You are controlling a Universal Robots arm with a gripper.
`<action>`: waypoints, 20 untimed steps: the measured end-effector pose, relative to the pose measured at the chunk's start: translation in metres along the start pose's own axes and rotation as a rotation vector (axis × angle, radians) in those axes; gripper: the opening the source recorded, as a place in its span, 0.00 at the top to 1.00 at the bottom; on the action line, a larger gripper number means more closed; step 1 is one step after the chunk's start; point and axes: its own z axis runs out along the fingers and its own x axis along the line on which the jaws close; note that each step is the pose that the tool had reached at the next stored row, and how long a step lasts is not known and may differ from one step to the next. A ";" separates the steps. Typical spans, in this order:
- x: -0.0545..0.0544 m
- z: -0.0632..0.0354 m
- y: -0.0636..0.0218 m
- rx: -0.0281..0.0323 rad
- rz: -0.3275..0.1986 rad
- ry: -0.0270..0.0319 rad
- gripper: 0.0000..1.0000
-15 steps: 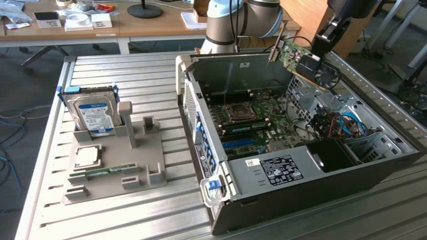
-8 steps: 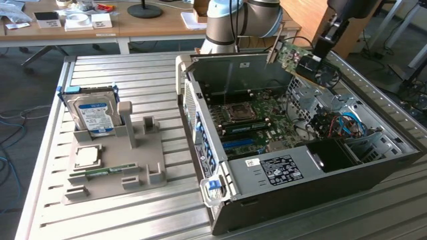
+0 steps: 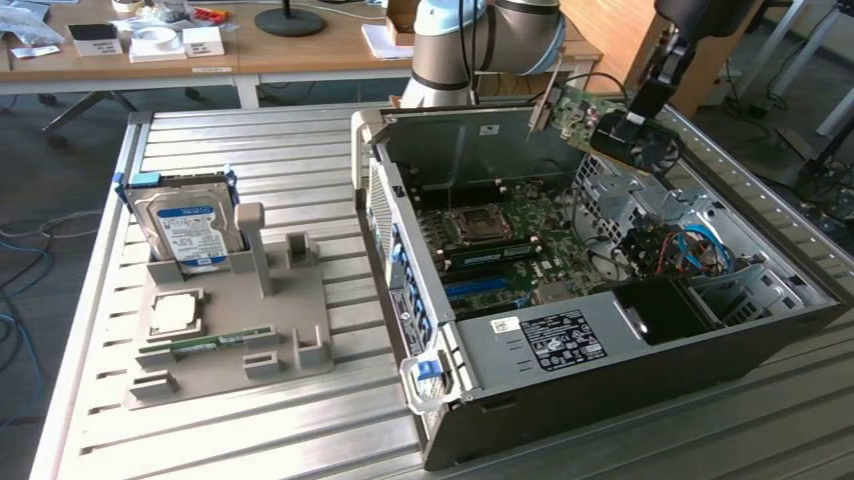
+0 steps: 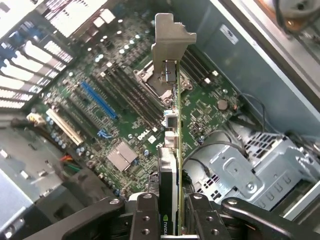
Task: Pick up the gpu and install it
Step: 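Insert the gpu into the slot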
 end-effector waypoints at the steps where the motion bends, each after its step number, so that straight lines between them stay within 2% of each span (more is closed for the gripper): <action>1: 0.000 0.0000 0.0000 -0.0004 -0.017 0.0011 0.73; 20: 0.000 0.0002 0.0000 -0.0085 -0.351 0.0222 0.73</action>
